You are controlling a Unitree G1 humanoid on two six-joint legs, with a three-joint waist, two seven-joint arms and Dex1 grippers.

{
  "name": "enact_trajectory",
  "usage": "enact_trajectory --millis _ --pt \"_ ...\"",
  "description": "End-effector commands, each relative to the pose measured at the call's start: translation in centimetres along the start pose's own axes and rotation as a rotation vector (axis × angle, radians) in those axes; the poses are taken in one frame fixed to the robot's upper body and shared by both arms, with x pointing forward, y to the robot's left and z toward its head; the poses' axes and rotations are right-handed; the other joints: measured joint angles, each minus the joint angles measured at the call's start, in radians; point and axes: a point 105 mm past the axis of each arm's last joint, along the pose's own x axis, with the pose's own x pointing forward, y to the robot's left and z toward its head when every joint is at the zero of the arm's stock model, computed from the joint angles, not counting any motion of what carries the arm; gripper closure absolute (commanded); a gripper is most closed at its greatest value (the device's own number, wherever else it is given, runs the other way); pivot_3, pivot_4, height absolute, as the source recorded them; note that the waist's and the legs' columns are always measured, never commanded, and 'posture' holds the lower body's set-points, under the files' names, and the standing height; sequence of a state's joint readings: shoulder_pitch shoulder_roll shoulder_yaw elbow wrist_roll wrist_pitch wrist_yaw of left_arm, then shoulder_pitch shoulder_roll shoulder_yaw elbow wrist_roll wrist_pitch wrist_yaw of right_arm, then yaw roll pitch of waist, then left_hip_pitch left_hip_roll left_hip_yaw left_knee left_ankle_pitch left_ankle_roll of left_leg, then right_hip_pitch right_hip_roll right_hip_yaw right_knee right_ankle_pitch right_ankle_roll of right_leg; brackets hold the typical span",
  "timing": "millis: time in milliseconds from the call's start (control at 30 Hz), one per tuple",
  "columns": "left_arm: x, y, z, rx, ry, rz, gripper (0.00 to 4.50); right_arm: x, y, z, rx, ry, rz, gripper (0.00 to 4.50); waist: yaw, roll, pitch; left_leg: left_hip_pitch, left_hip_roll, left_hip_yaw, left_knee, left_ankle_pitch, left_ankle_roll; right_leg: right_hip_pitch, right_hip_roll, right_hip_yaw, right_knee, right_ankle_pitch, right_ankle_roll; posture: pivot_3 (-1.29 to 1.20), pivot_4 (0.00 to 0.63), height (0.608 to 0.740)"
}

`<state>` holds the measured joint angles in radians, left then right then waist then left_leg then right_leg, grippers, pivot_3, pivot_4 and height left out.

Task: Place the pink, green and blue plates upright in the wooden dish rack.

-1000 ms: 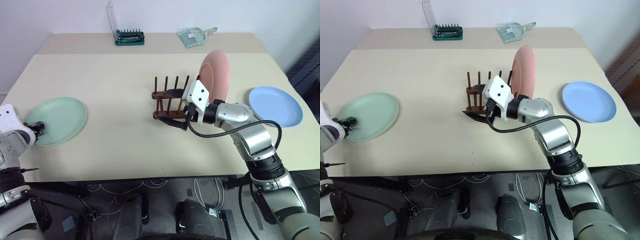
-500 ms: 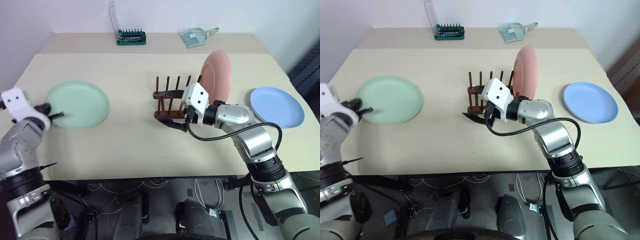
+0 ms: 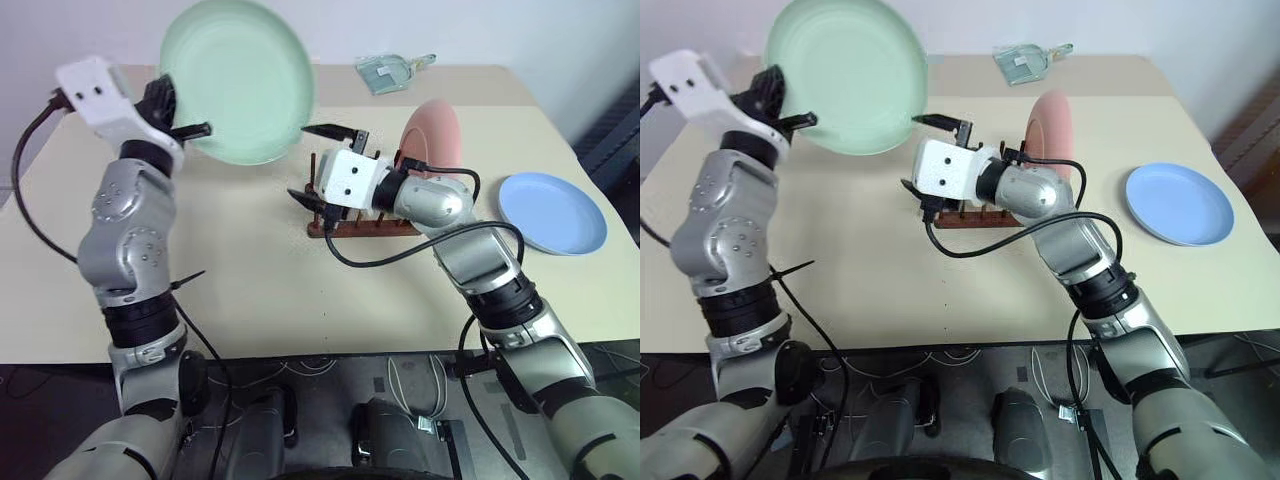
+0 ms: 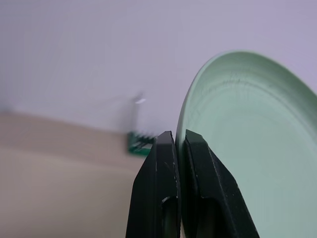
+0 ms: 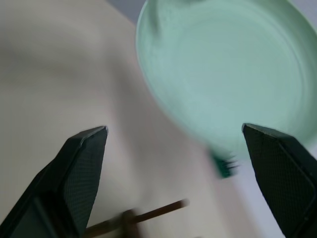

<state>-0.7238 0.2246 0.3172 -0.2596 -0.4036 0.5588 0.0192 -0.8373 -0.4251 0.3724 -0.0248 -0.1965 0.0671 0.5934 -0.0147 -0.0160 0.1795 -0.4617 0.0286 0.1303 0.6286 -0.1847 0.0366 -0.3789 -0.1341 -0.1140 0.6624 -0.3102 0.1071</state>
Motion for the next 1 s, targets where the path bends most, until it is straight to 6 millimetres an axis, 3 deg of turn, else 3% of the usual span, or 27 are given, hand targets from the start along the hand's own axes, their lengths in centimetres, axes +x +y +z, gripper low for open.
enact_trajectory --millis 33,267,367,600,800,833,867,1000 --pt "-0.3 -2.4 2.4 0.017 -0.108 -0.088 4.46 0.3 -1.5 1.2 -0.144 -0.035 -0.078 0.04 -0.003 0.000 0.000 0.000 0.000 0.000 0.000 0.000 0.000 0.000 0.000 0.000 0.000 0.000 0.000 0.00 0.150 0.737" --pt "-0.7 -4.1 2.1 0.024 -0.104 -0.161 4.46 1.0 -0.3 0.3 -0.305 -0.007 -0.055 0.04 -0.004 0.000 0.000 0.000 0.001 0.001 0.001 0.000 0.000 0.000 0.001 0.000 0.000 0.000 0.000 0.00 0.150 0.737" --pt "-0.8 -4.1 2.0 0.029 -0.095 -0.161 4.50 1.1 0.0 0.2 -0.339 -0.010 -0.054 0.91 -0.002 0.000 0.000 0.000 0.001 0.001 0.001 0.000 0.000 0.000 0.001 0.000 0.000 0.000 0.000 0.00 0.150 0.737" --pt "-0.8 -3.9 1.8 0.021 -0.079 -0.160 4.50 1.4 0.5 0.1 -0.369 -0.014 -0.048 4.46 -0.003 0.000 0.000 0.000 0.001 0.001 0.001 0.000 0.000 0.000 0.001 0.000 0.000 0.000 0.000 0.00 0.150 0.737" --pt "-0.7 -3.7 1.2 -0.084 -0.053 -0.163 4.50 1.2 0.4 -0.1 -0.394 -0.005 -0.053 4.46 -0.002 0.000 0.000 0.000 0.001 0.001 0.001 0.000 0.000 0.000 0.001 0.000 0.000 0.000 0.000 0.00 0.150 0.737" --pt "-0.7 -3.4 1.3 -0.122 -0.058 -0.153 3.82 1.1 0.5 -0.1 -0.396 -0.005 -0.051 4.50 -0.002 0.000 0.000 0.000 0.001 0.001 0.001 0.000 0.000 0.000 0.001 0.000 0.000 0.000 0.000 0.00 0.150 0.737" --pt "-0.6 -3.1 1.5 -0.150 -0.066 -0.141 3.55 1.1 0.5 -0.1 -0.394 -0.007 -0.051 4.50 -0.002 0.000 0.000 0.000 0.001 0.000 0.001 0.000 0.000 0.000 0.001 0.000 0.000 0.000 0.000 0.00 0.150 0.737" --pt "-0.3 -1.2 2.7 -0.228 -0.116 -0.054 1.51 0.9 0.4 -0.1 -0.393 -0.005 -0.060 4.50 -0.004 0.000 0.000 0.000 0.001 0.000 0.001 0.000 0.000 0.000 0.001 0.000 0.000 0.000 0.000 0.00 0.150 0.737"
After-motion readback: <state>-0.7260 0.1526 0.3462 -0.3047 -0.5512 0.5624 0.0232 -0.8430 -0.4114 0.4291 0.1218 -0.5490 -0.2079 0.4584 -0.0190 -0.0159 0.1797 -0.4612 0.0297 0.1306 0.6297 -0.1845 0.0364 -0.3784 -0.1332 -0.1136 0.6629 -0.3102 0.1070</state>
